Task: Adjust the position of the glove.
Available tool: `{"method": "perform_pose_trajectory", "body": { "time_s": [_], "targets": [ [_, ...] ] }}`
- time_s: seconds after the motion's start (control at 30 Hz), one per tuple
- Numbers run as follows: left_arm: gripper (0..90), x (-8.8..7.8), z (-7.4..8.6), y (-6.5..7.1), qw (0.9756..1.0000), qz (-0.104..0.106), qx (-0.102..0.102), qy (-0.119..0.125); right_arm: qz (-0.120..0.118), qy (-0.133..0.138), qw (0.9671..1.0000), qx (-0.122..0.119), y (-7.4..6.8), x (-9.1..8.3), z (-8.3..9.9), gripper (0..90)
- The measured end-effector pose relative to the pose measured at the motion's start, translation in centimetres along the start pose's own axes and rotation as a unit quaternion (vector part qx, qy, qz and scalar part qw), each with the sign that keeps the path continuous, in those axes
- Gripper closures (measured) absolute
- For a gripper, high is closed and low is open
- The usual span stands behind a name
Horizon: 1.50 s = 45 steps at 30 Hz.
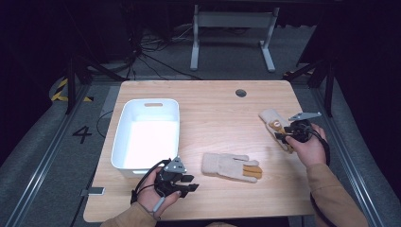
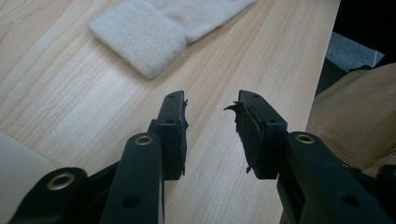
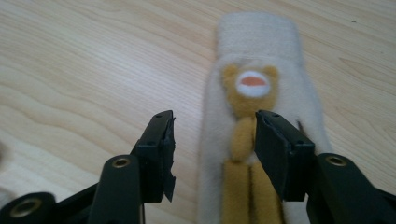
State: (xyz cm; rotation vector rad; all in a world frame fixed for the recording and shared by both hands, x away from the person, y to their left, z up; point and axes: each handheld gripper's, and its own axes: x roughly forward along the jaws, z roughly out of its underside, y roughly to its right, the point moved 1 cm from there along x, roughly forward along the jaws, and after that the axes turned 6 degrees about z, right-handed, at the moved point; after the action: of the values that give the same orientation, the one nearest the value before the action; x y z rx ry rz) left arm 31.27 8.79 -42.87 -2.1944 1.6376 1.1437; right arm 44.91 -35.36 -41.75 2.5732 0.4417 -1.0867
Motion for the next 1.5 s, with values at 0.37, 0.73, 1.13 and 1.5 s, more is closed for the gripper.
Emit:
{"method": "perform_pose_trajectory", "body": {
  "time_s": [0.37,0.73,1.13,1.5],
  "targets": [
    [62.0,0.3,0.1,0.0,1.0000,0.001,-0.001,-0.004,0.003,-0.040,0.9991,0.015,1.9,2.3,-1.0,46.9],
    [60.8,0.0,0.5,0.0,1.0000,-0.001,-0.007,-0.002,0.001,-0.060,0.9980,0.019,2.3,4.4,-1.0,43.4],
    [60.3,0.0,0.7,0.0,0.9999,-0.004,-0.009,-0.008,-0.007,-0.085,0.9959,0.031,2.4,4.7,-0.7,70.6],
    [60.2,0.3,0.3,-0.1,0.9999,0.003,-0.004,-0.011,-0.004,-0.068,0.9975,0.021,2.5,3.0,-1.1,80.0]
  ]
}}
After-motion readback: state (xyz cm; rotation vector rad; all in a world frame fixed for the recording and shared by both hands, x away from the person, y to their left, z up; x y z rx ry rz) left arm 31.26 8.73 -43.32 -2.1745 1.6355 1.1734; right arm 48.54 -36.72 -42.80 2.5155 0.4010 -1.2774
